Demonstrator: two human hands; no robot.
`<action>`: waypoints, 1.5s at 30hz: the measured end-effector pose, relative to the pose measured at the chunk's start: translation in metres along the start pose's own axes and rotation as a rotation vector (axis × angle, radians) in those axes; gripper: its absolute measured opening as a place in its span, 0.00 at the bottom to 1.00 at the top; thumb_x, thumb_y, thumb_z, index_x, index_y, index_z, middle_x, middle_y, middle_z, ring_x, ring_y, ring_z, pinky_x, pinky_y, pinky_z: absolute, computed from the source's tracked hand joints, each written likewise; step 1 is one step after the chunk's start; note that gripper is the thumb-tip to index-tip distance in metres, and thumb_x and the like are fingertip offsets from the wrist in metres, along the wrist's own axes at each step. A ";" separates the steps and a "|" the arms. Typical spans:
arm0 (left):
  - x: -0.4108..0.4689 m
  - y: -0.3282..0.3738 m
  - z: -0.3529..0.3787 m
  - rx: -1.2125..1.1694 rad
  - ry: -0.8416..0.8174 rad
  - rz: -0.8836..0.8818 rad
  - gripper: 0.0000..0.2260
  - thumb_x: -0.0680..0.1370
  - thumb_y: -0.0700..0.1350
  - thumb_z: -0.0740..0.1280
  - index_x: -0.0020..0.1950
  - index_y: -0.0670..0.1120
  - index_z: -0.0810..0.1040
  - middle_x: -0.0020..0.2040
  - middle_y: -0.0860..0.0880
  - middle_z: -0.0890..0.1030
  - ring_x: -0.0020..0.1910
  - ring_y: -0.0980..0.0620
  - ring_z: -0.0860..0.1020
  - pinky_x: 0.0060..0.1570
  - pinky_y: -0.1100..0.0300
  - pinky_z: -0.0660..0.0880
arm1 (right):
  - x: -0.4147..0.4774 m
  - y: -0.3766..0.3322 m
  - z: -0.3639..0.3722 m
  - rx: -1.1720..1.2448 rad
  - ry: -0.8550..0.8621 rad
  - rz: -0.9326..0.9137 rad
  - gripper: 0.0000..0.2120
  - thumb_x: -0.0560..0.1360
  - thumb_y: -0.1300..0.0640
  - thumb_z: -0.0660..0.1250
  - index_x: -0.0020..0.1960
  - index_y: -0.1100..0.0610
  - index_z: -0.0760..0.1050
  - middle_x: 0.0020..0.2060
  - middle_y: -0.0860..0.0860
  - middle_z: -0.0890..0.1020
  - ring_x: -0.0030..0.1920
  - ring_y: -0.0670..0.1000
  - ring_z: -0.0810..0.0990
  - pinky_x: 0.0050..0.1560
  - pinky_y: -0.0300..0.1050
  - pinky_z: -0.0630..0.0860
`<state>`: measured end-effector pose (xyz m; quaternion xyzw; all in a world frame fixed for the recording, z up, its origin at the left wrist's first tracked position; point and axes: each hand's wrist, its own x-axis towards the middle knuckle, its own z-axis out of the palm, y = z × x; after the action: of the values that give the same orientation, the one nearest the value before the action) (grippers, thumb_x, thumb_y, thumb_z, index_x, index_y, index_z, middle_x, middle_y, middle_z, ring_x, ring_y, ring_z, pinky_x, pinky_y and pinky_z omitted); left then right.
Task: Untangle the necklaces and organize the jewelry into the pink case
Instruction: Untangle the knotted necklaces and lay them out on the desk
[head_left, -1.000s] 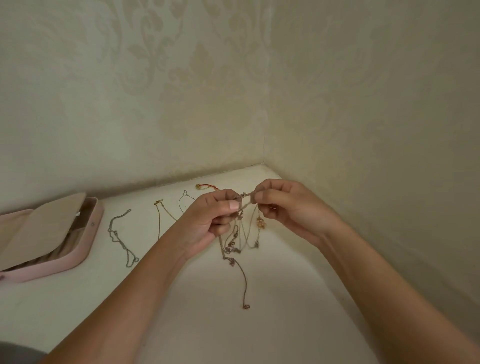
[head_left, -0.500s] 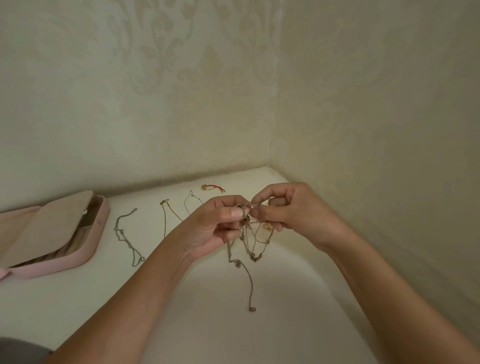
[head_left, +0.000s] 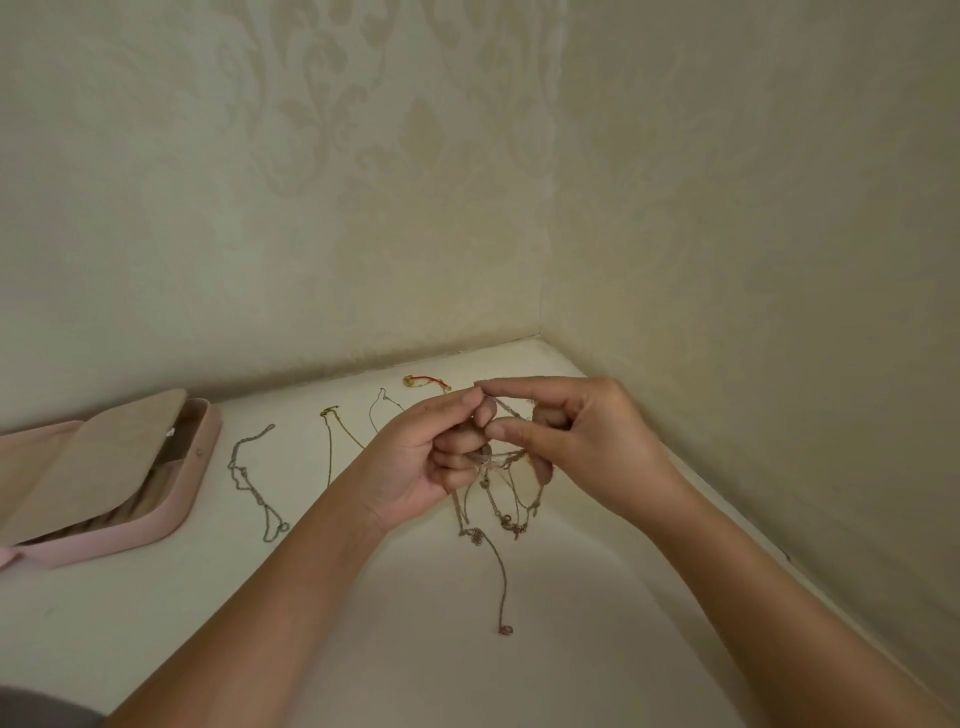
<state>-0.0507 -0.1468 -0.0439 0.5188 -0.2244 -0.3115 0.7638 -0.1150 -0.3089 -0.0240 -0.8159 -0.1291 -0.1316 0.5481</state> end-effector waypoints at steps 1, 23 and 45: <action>0.000 0.001 0.000 -0.005 0.020 -0.003 0.12 0.72 0.55 0.70 0.32 0.51 0.77 0.25 0.56 0.56 0.24 0.58 0.51 0.22 0.68 0.52 | 0.001 -0.001 0.000 0.036 -0.009 0.024 0.12 0.72 0.58 0.72 0.54 0.47 0.81 0.24 0.59 0.77 0.21 0.42 0.70 0.28 0.32 0.66; -0.005 0.010 0.002 -0.021 0.105 0.051 0.12 0.75 0.51 0.61 0.40 0.54 0.84 0.28 0.54 0.50 0.25 0.56 0.48 0.21 0.67 0.48 | 0.011 0.014 -0.016 0.347 -0.092 0.328 0.08 0.67 0.53 0.71 0.42 0.57 0.83 0.27 0.49 0.77 0.26 0.44 0.70 0.33 0.34 0.71; -0.002 0.007 -0.003 0.000 0.096 0.030 0.12 0.74 0.50 0.60 0.34 0.52 0.78 0.27 0.55 0.50 0.24 0.56 0.49 0.20 0.66 0.47 | 0.011 0.007 -0.026 0.234 -0.095 0.236 0.10 0.70 0.53 0.70 0.49 0.56 0.84 0.27 0.51 0.68 0.27 0.46 0.64 0.28 0.36 0.65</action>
<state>-0.0481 -0.1415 -0.0384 0.5300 -0.1952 -0.2749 0.7781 -0.1039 -0.3347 -0.0162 -0.7612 -0.0727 -0.0117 0.6443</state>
